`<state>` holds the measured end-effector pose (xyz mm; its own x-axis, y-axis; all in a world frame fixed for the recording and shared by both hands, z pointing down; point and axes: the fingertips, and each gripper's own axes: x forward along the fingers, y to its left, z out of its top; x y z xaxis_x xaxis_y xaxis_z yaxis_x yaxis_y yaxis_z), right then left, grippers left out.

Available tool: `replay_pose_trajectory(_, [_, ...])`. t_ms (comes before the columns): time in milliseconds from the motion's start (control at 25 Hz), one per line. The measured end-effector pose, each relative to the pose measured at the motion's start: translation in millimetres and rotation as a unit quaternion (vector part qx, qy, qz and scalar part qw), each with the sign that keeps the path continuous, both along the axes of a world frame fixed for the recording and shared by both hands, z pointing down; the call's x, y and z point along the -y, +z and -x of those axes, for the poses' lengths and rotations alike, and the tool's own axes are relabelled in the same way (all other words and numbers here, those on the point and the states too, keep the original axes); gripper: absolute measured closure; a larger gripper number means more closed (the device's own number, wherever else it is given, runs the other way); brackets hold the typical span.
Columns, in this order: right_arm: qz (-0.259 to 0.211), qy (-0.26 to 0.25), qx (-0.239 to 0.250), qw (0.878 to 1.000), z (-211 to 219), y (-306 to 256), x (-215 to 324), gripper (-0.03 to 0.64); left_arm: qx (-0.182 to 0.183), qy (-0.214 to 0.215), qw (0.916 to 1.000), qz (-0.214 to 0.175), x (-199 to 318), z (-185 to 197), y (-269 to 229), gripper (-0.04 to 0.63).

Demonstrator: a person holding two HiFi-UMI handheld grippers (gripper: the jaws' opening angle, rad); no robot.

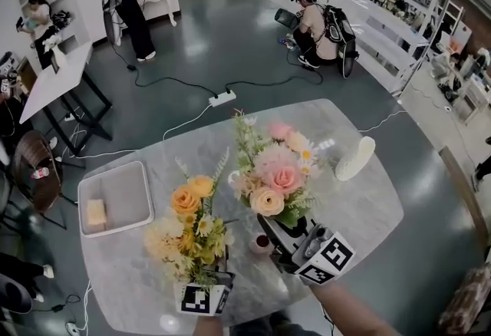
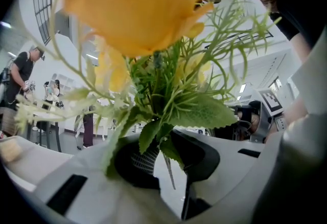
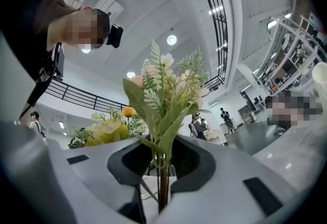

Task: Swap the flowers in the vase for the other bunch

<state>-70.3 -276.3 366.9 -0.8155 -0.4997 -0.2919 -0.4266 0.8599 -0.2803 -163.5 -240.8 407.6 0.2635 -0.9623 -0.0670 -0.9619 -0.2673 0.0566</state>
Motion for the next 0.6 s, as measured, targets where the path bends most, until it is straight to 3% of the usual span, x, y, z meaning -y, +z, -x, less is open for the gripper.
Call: replay_pose_trajectory(600, [0.003,0.011,-0.018,1.0,-2,33,-20,0.515,0.004,0.005,1.0,-0.005,-17,-4,11,0.514])
